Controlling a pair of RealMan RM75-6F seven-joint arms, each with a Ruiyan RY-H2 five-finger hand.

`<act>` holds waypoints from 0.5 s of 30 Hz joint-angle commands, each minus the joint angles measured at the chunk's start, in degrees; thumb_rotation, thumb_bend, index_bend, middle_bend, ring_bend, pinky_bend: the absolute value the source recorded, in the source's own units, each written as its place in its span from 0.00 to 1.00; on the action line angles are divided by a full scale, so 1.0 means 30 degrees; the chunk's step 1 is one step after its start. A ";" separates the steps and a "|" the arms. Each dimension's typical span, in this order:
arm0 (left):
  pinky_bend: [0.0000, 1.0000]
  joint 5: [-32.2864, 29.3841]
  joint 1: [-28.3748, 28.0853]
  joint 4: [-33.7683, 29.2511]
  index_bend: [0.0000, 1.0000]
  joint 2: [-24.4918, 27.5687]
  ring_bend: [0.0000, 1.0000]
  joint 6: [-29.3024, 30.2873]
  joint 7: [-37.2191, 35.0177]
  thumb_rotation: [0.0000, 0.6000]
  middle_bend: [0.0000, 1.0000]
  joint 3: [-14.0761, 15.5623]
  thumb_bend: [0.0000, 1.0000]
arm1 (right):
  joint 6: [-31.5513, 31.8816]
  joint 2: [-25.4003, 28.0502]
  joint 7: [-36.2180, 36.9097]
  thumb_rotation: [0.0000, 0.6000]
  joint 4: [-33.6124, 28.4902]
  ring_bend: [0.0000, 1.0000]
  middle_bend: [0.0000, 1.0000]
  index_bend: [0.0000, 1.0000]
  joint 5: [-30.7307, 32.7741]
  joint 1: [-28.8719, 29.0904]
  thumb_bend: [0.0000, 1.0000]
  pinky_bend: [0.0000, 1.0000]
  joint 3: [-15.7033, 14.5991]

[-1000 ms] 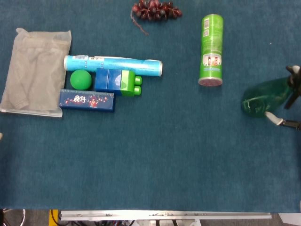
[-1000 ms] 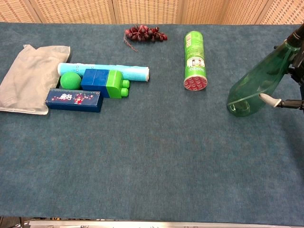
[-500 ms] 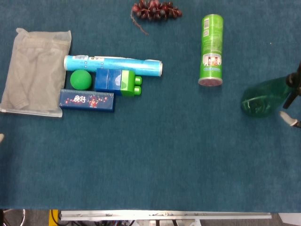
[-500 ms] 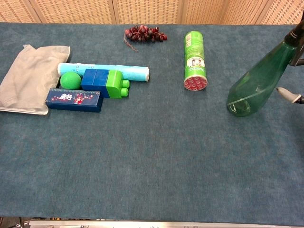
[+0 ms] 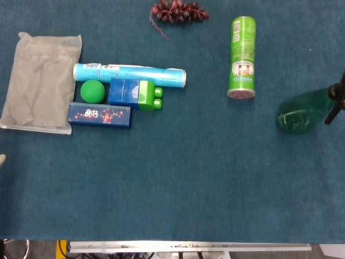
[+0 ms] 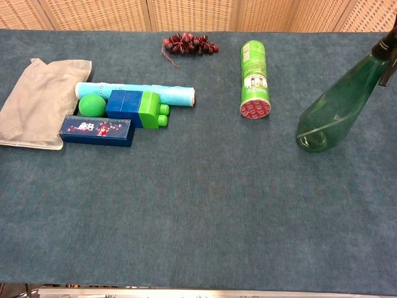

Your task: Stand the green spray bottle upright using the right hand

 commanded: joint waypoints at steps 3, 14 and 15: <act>0.35 -0.0084 -0.0045 0.0025 0.41 -0.0065 0.09 -0.0147 0.0122 1.00 0.12 0.0036 0.02 | -0.0462 0.3775 -0.6556 1.00 -0.6092 0.11 0.16 0.11 0.0221 -0.1112 0.00 0.30 -0.0208; 0.35 -0.0059 -0.0112 0.0037 0.41 -0.0177 0.09 -0.0284 0.0294 1.00 0.13 0.0114 0.02 | -0.4291 0.9991 -1.6356 1.00 -1.6287 0.10 0.21 0.19 0.1498 -0.2026 0.00 0.24 -0.1318; 0.35 -0.0033 -0.0112 0.0045 0.41 -0.0182 0.09 -0.0267 0.0294 1.00 0.13 0.0118 0.02 | -0.4629 1.0485 -1.7274 1.00 -1.6974 0.10 0.22 0.21 0.1638 -0.2008 0.00 0.24 -0.1363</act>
